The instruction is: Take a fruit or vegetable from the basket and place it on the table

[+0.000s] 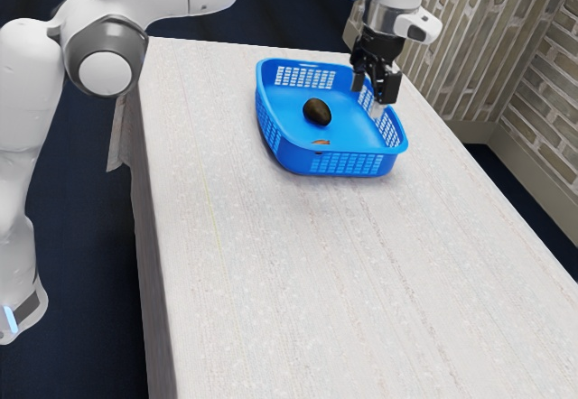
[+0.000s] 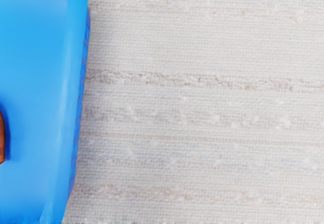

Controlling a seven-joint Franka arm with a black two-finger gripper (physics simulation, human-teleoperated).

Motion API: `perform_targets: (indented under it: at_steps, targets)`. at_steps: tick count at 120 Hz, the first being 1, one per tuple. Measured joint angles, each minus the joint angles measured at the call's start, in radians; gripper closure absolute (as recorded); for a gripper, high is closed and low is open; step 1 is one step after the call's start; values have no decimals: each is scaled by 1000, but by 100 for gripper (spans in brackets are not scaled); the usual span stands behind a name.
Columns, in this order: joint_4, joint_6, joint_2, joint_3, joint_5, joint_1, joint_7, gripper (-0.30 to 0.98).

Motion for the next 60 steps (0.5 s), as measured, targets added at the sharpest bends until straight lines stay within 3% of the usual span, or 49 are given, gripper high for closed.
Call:
perform_targets:
  at_steps: [43, 52, 60]
  targets:
    - [6, -23, -15, 5, -2, 8, -12, 0]
    - [3, -43, -24, 58, -3, 12, -13, 0]
    - [-2, -67, -20, 88, -30, 81, -16, 0]
